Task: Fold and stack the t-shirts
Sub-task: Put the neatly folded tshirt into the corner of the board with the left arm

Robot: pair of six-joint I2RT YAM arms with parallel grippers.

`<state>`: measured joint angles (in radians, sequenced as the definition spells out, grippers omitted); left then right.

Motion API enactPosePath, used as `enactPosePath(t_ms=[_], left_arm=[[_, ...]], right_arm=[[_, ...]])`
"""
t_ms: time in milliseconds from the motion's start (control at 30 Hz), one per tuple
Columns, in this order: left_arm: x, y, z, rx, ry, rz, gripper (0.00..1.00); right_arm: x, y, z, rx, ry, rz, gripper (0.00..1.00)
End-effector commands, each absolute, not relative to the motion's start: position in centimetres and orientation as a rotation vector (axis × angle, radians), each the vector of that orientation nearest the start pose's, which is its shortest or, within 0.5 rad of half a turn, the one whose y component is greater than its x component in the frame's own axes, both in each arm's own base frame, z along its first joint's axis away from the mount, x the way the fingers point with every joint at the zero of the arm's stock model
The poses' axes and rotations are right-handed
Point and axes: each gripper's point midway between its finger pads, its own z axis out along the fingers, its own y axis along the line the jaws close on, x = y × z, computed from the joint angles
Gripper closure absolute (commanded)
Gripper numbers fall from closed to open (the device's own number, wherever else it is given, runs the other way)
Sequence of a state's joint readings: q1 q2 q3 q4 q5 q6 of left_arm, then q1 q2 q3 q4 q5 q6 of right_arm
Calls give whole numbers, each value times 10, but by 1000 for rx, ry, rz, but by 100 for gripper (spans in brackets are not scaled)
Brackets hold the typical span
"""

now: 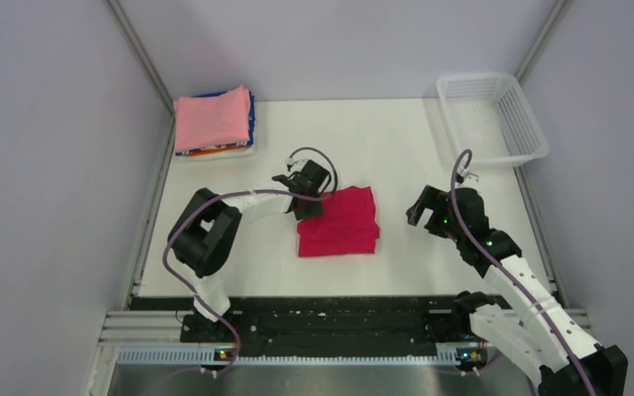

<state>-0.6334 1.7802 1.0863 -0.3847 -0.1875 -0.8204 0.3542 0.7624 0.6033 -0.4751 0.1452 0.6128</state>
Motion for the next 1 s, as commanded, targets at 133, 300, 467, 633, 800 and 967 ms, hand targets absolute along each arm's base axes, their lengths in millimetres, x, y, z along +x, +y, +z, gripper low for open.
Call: enactPosePath(t_ms=[133,300,467,633,800,967], left_arm=[[329,-209,-4,-218,2643,273,100],[349,-197,11,-188,2569,438,100],[384,-182,63,-159,2380,565,100],[427,-165,114,-158,2222,668,100],[468,-130,156,-186,2093,767,100],[499,-98,183,-186,1976,840,100]], right_arm=[[255,78,157,321,2162,299,1],[255,75,154,291,2168,270,1],[256,83,148,226,2186,297,1],[256,82,144,204,2199,283,1],[255,80,143,199,2196,269,1],[255,80,143,195,2194,272,1]])
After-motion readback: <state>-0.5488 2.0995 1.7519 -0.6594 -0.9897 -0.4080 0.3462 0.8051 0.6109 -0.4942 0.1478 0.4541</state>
